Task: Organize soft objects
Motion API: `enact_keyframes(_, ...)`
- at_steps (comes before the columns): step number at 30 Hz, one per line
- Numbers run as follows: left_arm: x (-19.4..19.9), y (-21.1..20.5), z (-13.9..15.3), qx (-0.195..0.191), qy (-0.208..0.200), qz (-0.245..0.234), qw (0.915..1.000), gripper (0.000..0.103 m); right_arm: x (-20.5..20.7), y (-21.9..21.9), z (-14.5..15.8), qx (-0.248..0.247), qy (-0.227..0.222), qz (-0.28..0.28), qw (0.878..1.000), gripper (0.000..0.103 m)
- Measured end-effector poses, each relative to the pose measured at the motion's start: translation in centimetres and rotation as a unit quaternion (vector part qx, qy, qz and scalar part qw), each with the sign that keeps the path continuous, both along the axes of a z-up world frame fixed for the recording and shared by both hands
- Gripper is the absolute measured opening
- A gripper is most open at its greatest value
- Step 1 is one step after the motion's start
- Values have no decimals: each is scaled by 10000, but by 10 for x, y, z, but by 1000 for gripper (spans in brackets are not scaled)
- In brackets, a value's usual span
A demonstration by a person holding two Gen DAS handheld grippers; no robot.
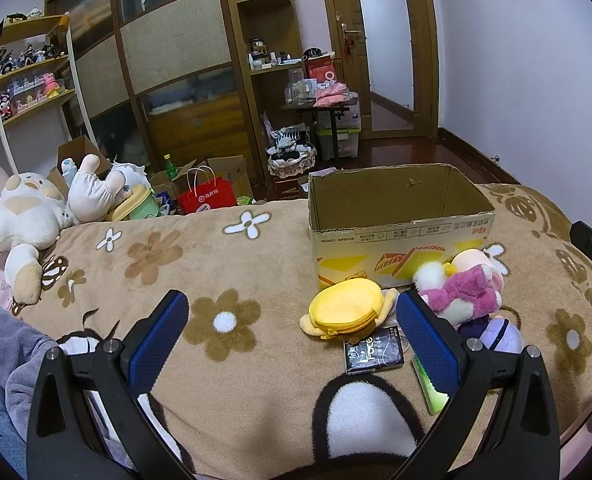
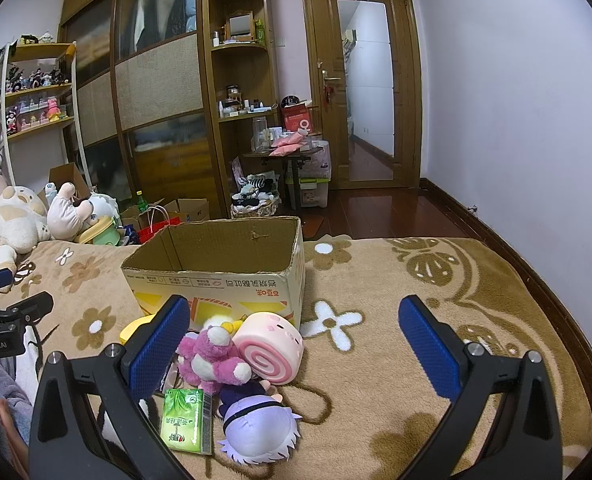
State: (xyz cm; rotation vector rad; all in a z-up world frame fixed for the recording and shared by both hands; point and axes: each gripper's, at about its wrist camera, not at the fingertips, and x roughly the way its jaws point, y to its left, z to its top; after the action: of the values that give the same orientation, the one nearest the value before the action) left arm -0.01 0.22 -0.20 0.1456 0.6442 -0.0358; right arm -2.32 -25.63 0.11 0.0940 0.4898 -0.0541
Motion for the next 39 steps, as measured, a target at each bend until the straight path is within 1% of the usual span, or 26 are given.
enact_keyframes(8, 1, 0, 0, 48, 37, -35, 10000, 102, 0, 0, -1, 3, 3, 10, 10000, 103)
enact_keyframes(10, 2, -3, -2, 136, 48, -41, 9999, 102, 0, 0, -1, 5, 5, 16, 10000, 103)
enact_keyframes(16, 9, -8, -4, 180, 117, -149, 9997, 102, -1, 1, -1, 15, 5, 15, 10000, 103)
enact_keyframes(22, 26, -11, -8, 200, 324, -186, 9991, 102, 4, 7, -3, 8, 40, 54, 10000, 103)
enact_keyframes(28, 49, -16, -18, 421, 456, -259, 9977, 102, 21, 14, -9, -108, 136, 35, 9998, 103)
enact_keyframes(32, 61, -19, -23, 368, 579, -383, 9969, 102, 36, 24, -17, -175, 244, 133, 9995, 103)
enact_keyframes(35, 71, -24, -27, 407, 646, -485, 9959, 102, 45, 31, -23, -189, 344, 218, 9990, 103)
enact_keyframes(39, 85, -28, -33, 307, 798, -618, 9944, 102, 58, 39, -35, -293, 475, 375, 9977, 103)
